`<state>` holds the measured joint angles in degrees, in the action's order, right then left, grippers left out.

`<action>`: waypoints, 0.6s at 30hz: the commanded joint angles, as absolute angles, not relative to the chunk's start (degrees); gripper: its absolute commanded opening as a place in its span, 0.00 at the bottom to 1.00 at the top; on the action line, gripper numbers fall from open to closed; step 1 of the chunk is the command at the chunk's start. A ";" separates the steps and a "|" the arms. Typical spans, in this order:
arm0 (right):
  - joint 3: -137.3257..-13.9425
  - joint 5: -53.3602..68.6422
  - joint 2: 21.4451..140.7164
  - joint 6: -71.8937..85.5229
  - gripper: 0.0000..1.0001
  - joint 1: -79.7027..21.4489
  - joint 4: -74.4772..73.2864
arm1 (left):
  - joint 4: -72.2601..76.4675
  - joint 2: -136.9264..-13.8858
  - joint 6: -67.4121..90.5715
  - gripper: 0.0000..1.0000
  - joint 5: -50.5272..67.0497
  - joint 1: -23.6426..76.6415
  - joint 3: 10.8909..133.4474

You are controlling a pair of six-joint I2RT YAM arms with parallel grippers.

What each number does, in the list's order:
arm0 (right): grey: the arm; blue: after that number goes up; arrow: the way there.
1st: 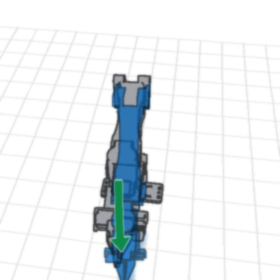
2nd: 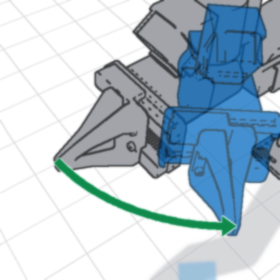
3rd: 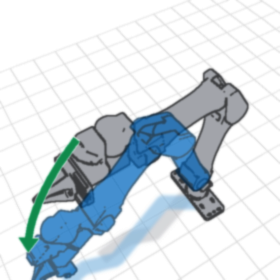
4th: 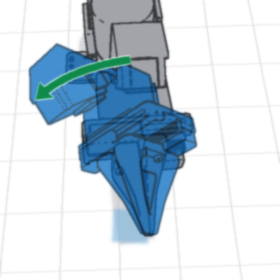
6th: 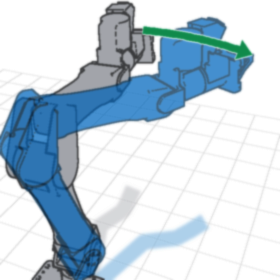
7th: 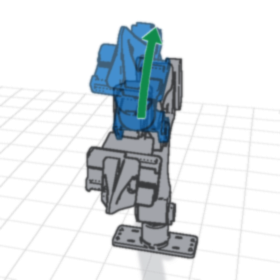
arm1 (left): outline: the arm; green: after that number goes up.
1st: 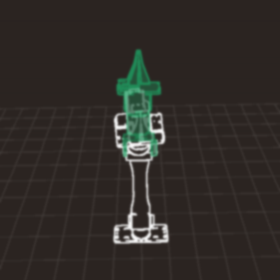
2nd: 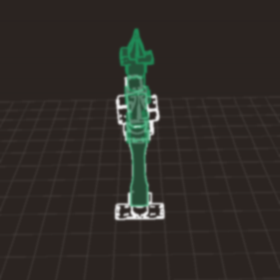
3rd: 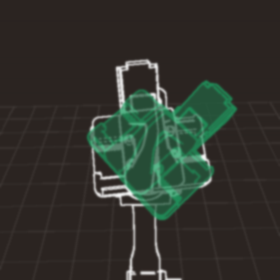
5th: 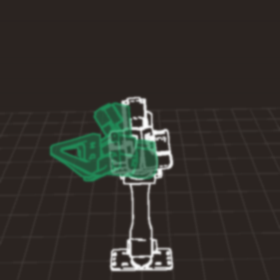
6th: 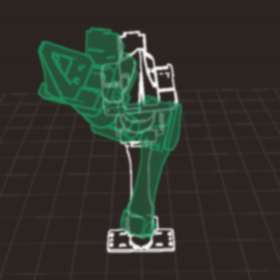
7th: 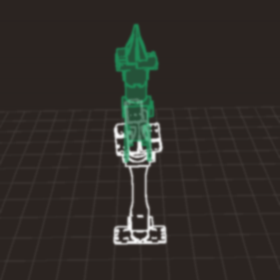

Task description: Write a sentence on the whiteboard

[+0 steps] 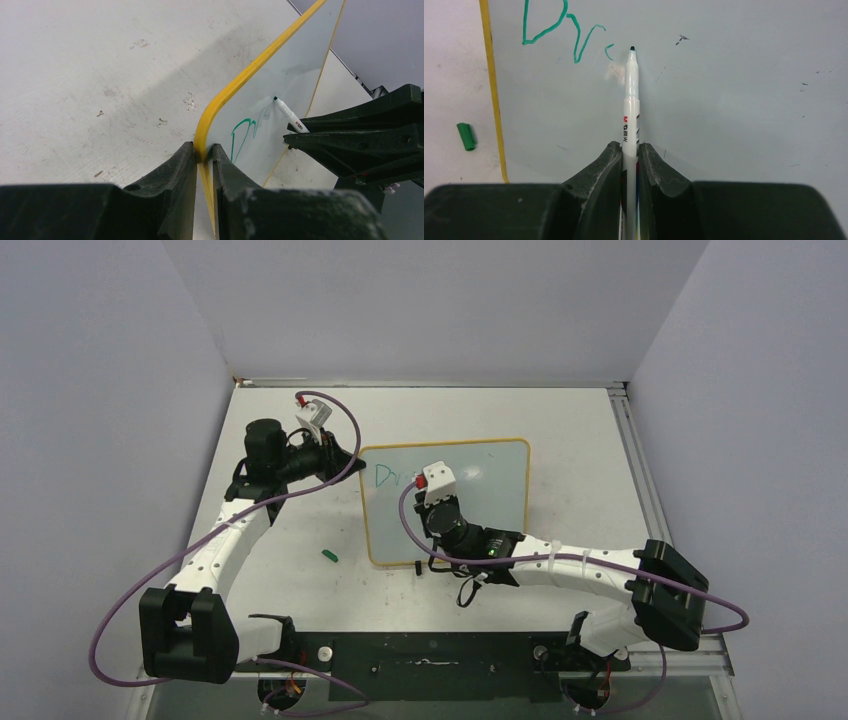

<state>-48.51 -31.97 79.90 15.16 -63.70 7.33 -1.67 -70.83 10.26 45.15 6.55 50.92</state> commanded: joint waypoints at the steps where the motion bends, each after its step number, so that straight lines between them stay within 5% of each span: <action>1: -51.64 -29.22 73.93 14.55 0.05 -64.97 4.30 | 0.09 -68.53 9.94 0.20 44.14 6.50 51.77; 5: -52.87 -26.43 68.05 16.07 0.05 -64.98 -1.77 | -2.44 -66.97 9.58 0.55 41.94 6.50 51.61; 7: -53.88 -23.95 65.88 17.04 0.05 -64.22 -5.54 | -2.71 -65.75 9.58 0.64 40.30 6.50 51.38; 14: -60.51 0.23 63.53 17.91 0.05 -54.23 -19.99 | -1.11 -53.10 5.30 0.70 28.32 7.72 47.33; 18: -65.39 24.61 65.38 15.55 0.05 -43.96 -29.03 | -5.10 -44.96 -3.13 0.70 21.50 15.84 45.71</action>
<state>-60.36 -0.45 64.18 17.08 -51.18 -18.09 -3.86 -51.77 5.67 29.76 9.19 46.24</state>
